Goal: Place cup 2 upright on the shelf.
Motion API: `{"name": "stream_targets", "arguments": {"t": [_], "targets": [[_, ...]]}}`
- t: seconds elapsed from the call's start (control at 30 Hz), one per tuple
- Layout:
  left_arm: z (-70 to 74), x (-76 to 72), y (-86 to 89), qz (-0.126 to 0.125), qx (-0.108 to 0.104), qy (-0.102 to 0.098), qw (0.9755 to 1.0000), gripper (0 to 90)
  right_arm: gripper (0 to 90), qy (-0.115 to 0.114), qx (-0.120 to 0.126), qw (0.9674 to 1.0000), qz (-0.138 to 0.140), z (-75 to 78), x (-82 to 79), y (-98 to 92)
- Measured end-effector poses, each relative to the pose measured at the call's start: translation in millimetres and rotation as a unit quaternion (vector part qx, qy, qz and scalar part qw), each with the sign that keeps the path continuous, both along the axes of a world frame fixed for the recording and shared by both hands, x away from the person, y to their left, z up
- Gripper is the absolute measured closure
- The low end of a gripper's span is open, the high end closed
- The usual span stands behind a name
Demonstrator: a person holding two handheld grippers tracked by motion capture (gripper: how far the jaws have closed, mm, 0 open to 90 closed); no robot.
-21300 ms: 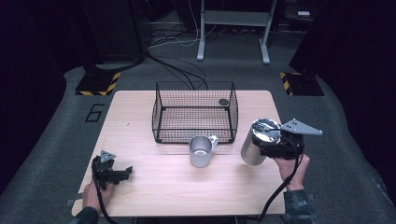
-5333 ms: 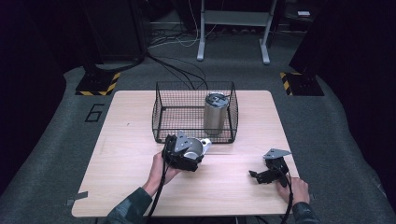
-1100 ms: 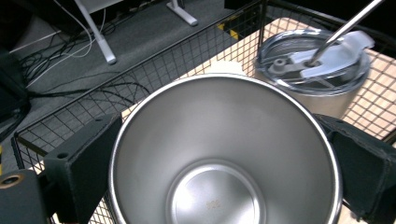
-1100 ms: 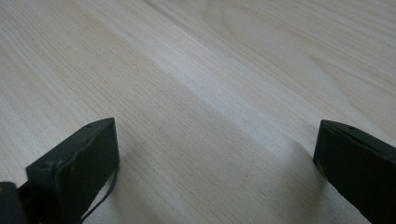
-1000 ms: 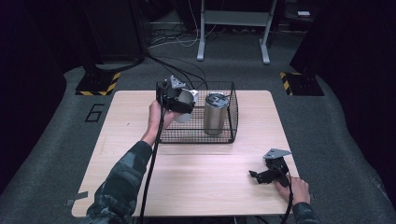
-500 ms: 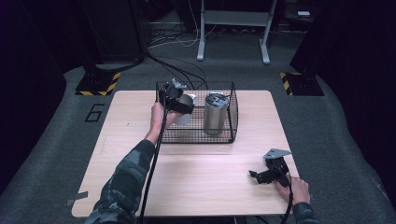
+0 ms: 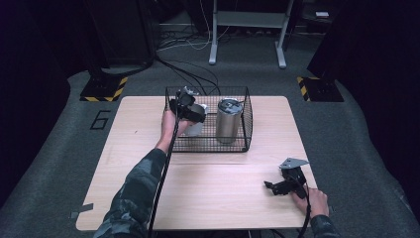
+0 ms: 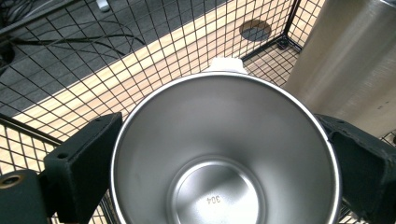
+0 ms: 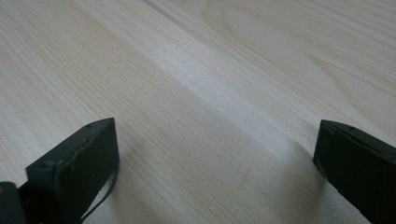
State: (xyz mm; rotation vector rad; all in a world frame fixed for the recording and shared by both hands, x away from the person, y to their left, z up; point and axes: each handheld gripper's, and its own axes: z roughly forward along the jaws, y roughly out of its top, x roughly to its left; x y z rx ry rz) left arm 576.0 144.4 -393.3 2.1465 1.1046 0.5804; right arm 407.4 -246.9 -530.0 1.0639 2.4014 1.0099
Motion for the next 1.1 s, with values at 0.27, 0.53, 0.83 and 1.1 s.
{"name": "stream_targets", "arguments": {"t": [0.27,0.53,0.83,1.1], "targets": [[-6.7,4.3,0.3,0.003,-0.003,0.013,0.9999,5.7,0.0,0.003,-0.001,1.0,0.002,0.4,0.0,-0.3],[-12.5,7.9,1.0,0.005,-0.001,0.028,0.9996,5.6,0.0,0.003,-0.001,1.0,0.002,0.4,0.0,-0.3],[-19.8,10.0,0.0,0.011,0.003,0.04,0.9991,5.5,0.0,0.0,-0.001,1.0,0.0,0.1,0.0,-0.1],[-25.4,11.3,0.4,0.011,0.011,0.054,0.9984,5.4,0.0,0.003,-0.001,1.0,0.002,0.4,-0.1,-0.2]]}}
